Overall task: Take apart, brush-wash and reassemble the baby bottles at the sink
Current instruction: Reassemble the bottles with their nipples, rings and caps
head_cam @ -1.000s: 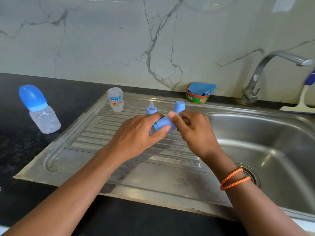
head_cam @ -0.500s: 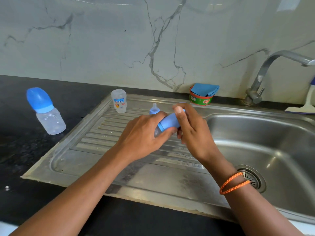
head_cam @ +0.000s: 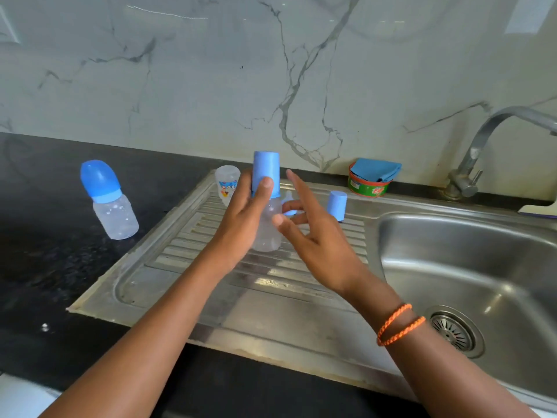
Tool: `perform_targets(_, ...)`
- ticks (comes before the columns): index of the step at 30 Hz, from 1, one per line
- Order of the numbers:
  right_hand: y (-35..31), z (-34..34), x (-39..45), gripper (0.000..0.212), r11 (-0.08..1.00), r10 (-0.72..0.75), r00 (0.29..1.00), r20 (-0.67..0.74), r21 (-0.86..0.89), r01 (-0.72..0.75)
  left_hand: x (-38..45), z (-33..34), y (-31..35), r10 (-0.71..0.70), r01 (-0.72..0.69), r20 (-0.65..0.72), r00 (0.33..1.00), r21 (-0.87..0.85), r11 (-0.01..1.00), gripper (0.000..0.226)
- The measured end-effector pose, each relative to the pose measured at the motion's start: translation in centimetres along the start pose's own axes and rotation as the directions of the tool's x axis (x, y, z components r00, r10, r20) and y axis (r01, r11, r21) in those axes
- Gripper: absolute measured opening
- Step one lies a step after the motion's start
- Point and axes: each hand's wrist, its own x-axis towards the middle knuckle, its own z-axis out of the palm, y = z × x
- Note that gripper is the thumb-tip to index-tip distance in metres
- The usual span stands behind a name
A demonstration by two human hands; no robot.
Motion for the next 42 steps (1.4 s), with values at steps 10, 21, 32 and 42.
perform_targets(10,-2.9,6.9,11.3,0.088,0.976,-0.126,0.985,0.118,-0.161,0.145,2.3,-7.4,-0.6,0.016,-0.04,-0.374,0.927,-0.058,0.997,0.033)
perform_targets(21,-1.1,18.8,18.2,0.046,0.992,-0.106,0.994,0.004,-0.067,0.106,5.5,-11.4,-4.8,-0.079,0.111,-0.736,0.672,-0.005,0.994,0.06)
perform_targets(32,-1.2,21.2,20.5,0.053,0.995,-0.044,0.992,0.119,-0.084,0.054,5.9,-11.4,-5.2,-0.004,0.299,-0.8,0.6,0.22,0.929,0.07)
perform_targets(42,-0.5,17.0,19.0,0.057,0.995,0.015,0.993,0.118,-0.1,-0.003,4.4,-8.9,-3.4,0.366,0.174,-0.708,0.604,0.565,0.806,0.054)
